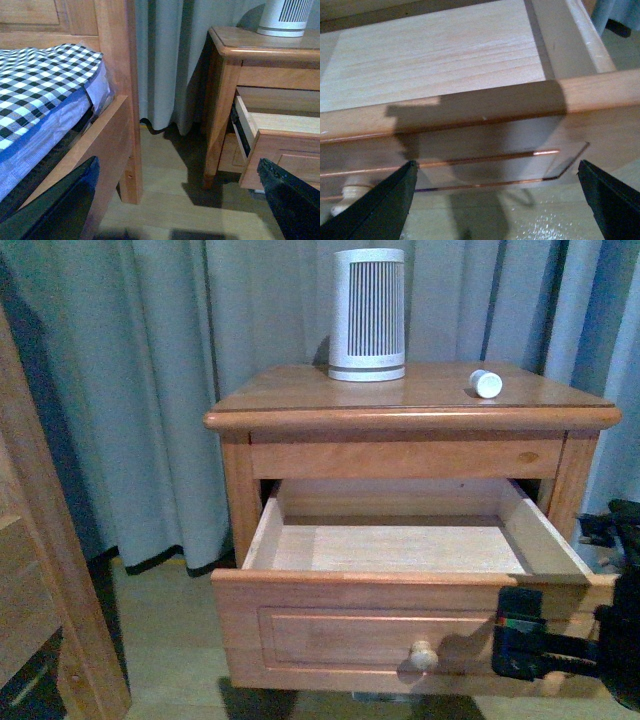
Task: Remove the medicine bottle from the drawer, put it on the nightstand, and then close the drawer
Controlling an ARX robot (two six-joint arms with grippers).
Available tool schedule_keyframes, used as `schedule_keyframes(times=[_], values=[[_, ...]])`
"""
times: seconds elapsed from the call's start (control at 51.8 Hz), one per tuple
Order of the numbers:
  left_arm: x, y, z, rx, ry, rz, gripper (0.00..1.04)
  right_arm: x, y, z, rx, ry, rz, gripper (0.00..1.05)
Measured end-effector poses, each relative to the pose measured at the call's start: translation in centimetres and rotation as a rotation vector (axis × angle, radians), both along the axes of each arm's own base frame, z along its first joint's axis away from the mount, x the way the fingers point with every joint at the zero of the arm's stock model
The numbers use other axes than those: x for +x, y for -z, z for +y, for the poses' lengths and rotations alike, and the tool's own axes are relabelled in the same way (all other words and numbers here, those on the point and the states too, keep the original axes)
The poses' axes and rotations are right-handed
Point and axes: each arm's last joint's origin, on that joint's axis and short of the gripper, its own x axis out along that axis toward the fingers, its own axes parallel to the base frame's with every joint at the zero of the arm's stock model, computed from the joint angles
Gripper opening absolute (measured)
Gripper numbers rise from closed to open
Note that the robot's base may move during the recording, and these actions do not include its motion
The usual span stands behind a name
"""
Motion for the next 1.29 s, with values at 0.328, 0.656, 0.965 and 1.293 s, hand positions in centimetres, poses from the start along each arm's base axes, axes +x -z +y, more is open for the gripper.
schedule_keyframes(times=[0.328, 0.656, 0.965, 1.293], values=[[0.0, 0.0, 0.0, 0.000, 0.000, 0.000, 0.98, 11.5, 0.4, 0.8, -0.131, -0.003, -0.078, 0.98], [0.0, 0.0, 0.0, 0.000, 0.000, 0.000, 0.98, 18.1, 0.0, 0.3, -0.233, -0.011, -0.090, 0.98], [0.0, 0.0, 0.0, 0.000, 0.000, 0.000, 0.98, 14.6, -1.8, -0.6, -0.135, 0.002, -0.061, 0.98], [0.0, 0.0, 0.0, 0.000, 0.000, 0.000, 0.98, 2.3, -10.5, -4.4, -0.071, 0.029, -0.086, 0.98]])
